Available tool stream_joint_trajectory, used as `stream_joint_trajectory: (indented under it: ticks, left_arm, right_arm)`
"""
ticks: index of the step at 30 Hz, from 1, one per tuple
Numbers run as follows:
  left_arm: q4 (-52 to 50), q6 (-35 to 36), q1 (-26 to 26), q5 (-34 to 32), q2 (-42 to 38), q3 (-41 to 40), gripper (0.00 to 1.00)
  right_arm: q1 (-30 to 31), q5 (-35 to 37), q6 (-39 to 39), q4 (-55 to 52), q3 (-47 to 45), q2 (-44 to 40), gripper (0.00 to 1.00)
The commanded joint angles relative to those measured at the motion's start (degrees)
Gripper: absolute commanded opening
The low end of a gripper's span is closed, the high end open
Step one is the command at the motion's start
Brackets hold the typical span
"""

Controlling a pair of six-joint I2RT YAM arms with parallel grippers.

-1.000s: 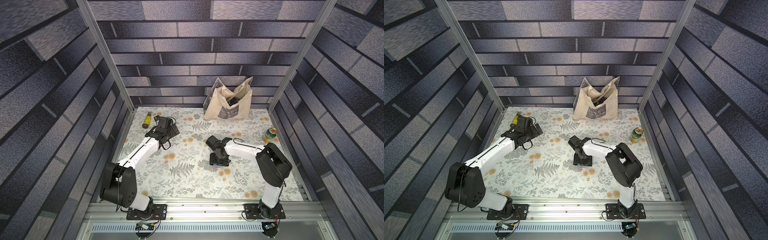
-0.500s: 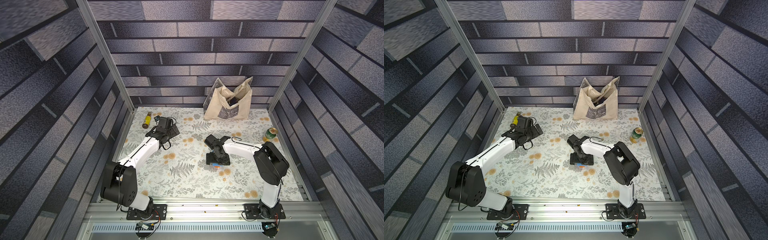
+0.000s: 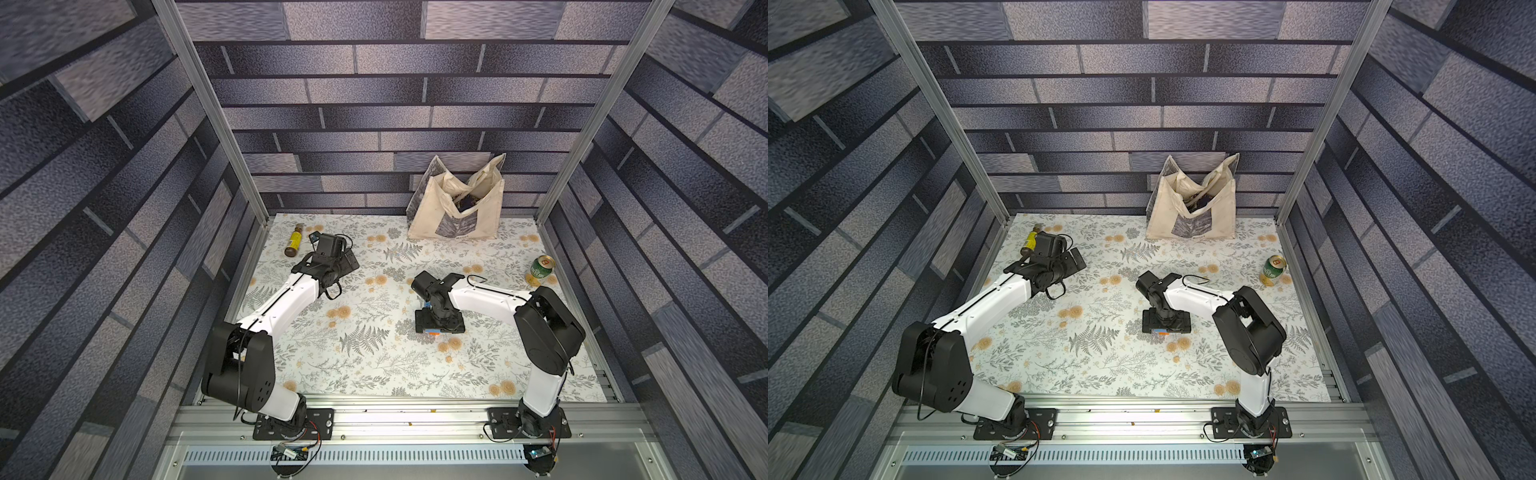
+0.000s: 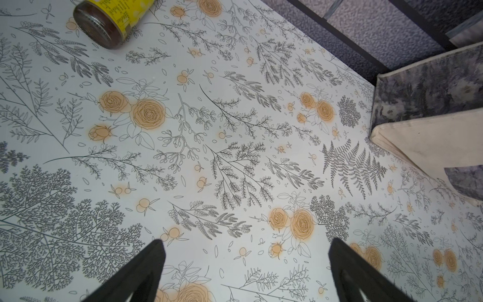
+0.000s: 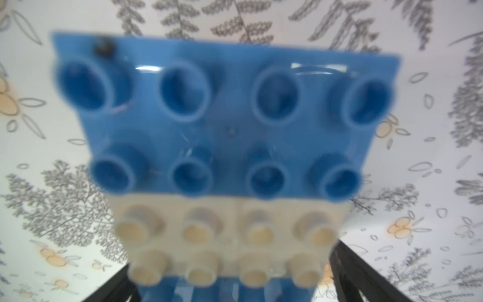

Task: Assemble a rectangle with lego
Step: Assemble the lego brick with the lego brick, then reset both arms

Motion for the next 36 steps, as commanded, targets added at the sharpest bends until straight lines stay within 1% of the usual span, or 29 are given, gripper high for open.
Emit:
stream_joint_trajectory:
  ticks: [1, 4, 7, 11, 15, 19, 22, 26, 31, 34, 36]
  left_arm:
    - [-1.3, 1.8, 0.6, -2.6, -2.0, 1.6, 1.0]
    - [-1.6, 1.9, 1.0, -4.1, -3.3, 1.0, 1.0]
    - [-1.6, 2.2, 1.5, -4.8, -4.1, 0.5, 1.0]
    - [-1.6, 4.5, 2.3, -6.5, -4.6, 0.1, 1.0]
    - [1.7, 9.2, 3.2, -9.5, -6.3, -2.7, 1.0]
    - [13.1, 15.6, 4.6, -13.4, -11.1, -11.1, 1.0]
    - [22.6, 20.6, 6.6, -12.9, -15.0, -18.2, 1.0]
    - [31.7, 26.8, 9.7, -12.1, -18.2, -25.7, 1.0]
    - [41.5, 32.5, 13.8, -10.2, -17.7, -32.8, 1.0]
    - [49.1, 32.2, 17.5, -6.4, -15.8, -36.6, 1.0]
    - [53.6, 32.1, 19.1, -5.2, -13.1, -38.0, 1.0]
  right_arm:
    - [0.3, 0.6, -2.0, -6.6, 2.3, -6.9, 1.0]
    - [0.3, 1.7, -2.9, -7.6, 2.9, -11.7, 1.0]
    - [-0.2, 5.7, -2.9, -8.3, 3.7, -15.8, 1.0]
    - [-4.7, 14.3, -3.7, -7.8, 2.3, -20.2, 1.0]
    - [-11.8, 19.5, -5.8, -2.2, -3.2, -24.3, 1.0]
    - [-16.5, 26.7, -10.1, 7.1, -11.0, -28.7, 1.0]
    - [-19.3, 30.4, -13.5, 14.9, -16.3, -31.8, 1.0]
    - [-19.8, 35.2, -22.0, 30.2, -25.5, -36.8, 1.0]
    - [-21.2, 37.4, -30.3, 45.7, -34.9, -40.3, 1.0]
    - [-23.3, 35.7, -33.7, 58.1, -42.0, -42.6, 1.0]
    - [-24.6, 34.8, -35.4, 64.3, -45.6, -42.9, 1.0]
